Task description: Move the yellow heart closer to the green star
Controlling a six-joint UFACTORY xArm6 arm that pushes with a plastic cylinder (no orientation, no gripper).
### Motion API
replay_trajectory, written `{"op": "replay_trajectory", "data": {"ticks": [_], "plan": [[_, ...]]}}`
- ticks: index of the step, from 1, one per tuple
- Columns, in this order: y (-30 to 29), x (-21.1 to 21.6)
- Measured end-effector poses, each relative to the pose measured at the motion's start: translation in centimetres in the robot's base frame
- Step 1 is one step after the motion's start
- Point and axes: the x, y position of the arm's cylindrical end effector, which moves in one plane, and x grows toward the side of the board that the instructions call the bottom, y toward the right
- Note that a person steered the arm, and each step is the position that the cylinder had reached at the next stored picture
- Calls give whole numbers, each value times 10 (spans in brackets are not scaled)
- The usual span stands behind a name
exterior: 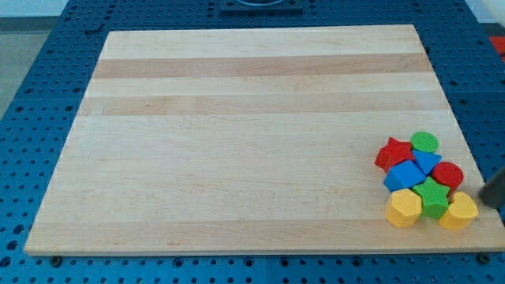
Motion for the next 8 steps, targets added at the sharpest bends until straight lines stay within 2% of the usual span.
{"op": "replay_trajectory", "data": {"ticks": [1, 3, 5, 6, 7, 8], "plan": [[-62, -16], [-197, -94], [-253, -120], [-247, -168], [-200, -204], [-109, -205]]}}
